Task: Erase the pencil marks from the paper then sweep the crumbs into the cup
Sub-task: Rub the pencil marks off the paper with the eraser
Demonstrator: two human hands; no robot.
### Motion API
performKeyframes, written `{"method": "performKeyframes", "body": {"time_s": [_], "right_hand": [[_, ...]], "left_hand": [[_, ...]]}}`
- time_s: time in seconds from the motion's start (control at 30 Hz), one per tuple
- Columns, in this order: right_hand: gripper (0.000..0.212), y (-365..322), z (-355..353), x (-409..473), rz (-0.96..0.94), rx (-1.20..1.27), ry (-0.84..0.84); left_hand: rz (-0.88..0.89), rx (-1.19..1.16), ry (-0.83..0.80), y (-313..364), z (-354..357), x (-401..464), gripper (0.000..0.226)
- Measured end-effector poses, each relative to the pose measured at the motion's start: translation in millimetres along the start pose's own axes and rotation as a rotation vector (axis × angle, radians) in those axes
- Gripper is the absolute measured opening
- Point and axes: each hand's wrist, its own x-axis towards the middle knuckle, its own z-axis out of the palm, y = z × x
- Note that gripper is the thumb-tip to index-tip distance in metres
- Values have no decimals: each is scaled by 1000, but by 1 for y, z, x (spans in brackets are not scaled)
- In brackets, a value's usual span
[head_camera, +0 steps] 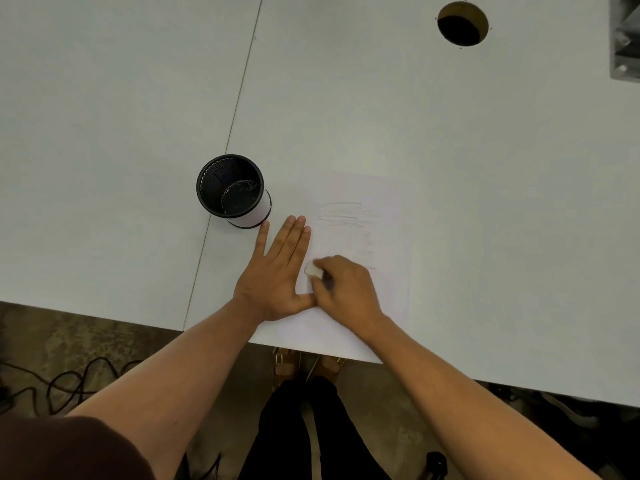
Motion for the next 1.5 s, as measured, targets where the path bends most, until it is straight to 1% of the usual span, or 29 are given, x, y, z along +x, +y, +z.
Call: {"method": "performKeyframes", "body": {"time_s": [0.03,0.1,0.17,0.2,0.27,0.37,0.4,0.47,0.53,0.6,0.63,0.67,0.77,0.8,0.87,0.93,1.03,1.1,1.2,1.23,1.3,1.43,1.5], "right_hand": [[25,4,-4,6,3,-14,17],[22,16,-13,26,57,-54,113],[18,22,-19,40,116,-66,231],[17,20,-16,39,130,-50,258],[18,10,-4,21,104,-5,219],[25,1,5,-11,16,0,42],[26,5,2,-9,8,-20,32],[22,13,-6,12,45,-53,108],[17,21,-17,37,128,-63,219],[12,21,-19,44,181,-57,309],[11,16,-14,39,187,-55,320],[12,10,-7,28,175,-47,295],[23,-7,9,-12,104,-6,103],[25,-6,8,-16,89,-13,85],[22,4,-1,-4,103,-27,147],[16,14,-14,19,174,-27,260],[12,19,-23,38,268,2,384],[12,10,-14,29,251,-19,366],[20,-8,5,-6,153,-4,159],[23,-8,7,-13,128,-6,123],[24,2,0,-7,126,-27,160],[11,20,-19,26,240,-26,367],[9,10,-10,20,241,-4,392]], "left_hand": [[-5,7,-5,0,0,0,109],[-14,20,-20,2,0,0,115],[-14,20,-23,3,-1,0,117],[-14,18,-22,2,-1,1,116],[-8,13,-17,1,0,0,114],[-3,1,-7,0,1,-1,108],[-4,6,-5,0,1,0,108],[-8,18,-2,1,1,-1,114],[-11,28,2,2,2,0,116],[-16,31,1,3,2,0,116],[-18,30,0,2,2,0,116],[-17,27,-2,2,2,0,115],[-1,18,0,0,3,0,105],[-2,16,0,0,3,0,104],[-11,21,-5,2,2,0,110],[-24,36,-21,3,1,-1,116],[-32,39,-26,2,3,-1,117],[-26,29,-20,1,2,0,116],[-6,5,0,0,2,-1,109],[0,5,4,0,2,-1,107],[-5,21,-1,0,2,-1,110],[-22,35,-26,2,1,0,116],[-21,29,-28,1,1,0,115]]}}
